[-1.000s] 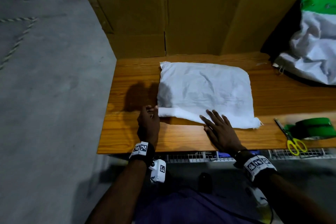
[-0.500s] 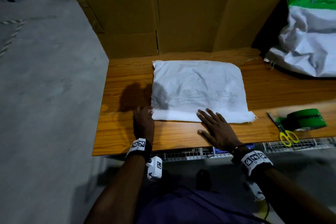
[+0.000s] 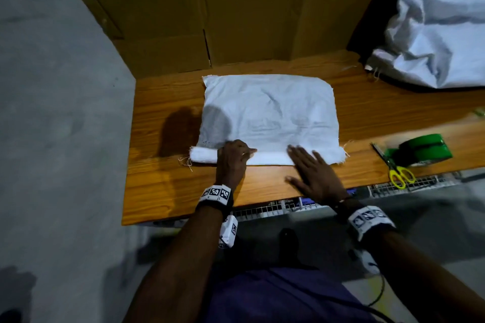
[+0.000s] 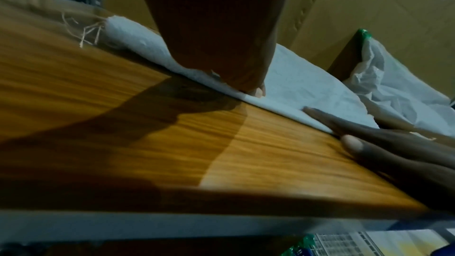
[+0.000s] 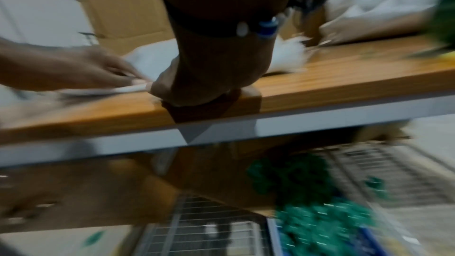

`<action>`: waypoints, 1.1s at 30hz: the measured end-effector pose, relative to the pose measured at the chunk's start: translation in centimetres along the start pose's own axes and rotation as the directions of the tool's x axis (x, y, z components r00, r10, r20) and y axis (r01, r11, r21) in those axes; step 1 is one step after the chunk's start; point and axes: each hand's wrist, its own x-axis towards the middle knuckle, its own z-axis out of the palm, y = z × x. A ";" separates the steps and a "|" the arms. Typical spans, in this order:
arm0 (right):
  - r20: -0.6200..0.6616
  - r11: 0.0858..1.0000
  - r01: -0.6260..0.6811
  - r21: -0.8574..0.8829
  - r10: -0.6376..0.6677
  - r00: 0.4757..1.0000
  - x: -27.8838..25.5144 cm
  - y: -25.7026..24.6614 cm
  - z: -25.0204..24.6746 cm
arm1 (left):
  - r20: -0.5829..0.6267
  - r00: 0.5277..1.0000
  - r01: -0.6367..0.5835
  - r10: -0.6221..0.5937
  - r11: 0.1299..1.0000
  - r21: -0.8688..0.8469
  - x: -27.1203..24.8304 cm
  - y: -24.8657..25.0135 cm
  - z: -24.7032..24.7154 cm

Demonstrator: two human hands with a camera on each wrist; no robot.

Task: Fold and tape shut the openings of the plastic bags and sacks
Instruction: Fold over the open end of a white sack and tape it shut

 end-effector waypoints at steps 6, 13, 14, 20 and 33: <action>0.029 0.994 -0.076 -0.077 0.078 0.996 -3.4 5.1 -1.0 | -0.007 1.000 0.022 -0.022 1.000 0.018 -0.1 0.6 0.0; 0.010 0.992 -0.119 -0.033 0.119 0.993 -3.0 3.9 -0.3 | 0.240 0.930 -0.311 0.279 0.944 0.110 -0.4 6.1 2.4; 0.013 0.993 -0.120 -0.006 0.120 0.993 -2.9 3.8 -0.5 | 0.278 0.912 -0.346 0.302 0.930 0.125 -0.4 6.9 3.1; -0.229 0.945 -0.178 0.275 0.244 0.942 -5.2 4.6 -5.2 | 0.265 0.930 -0.315 0.253 0.922 0.225 -0.2 10.1 5.5; 0.069 0.953 -0.119 0.277 0.104 0.992 -11.5 22.6 -19.3 | 0.206 0.943 -0.241 0.263 0.962 -0.128 2.2 22.4 11.9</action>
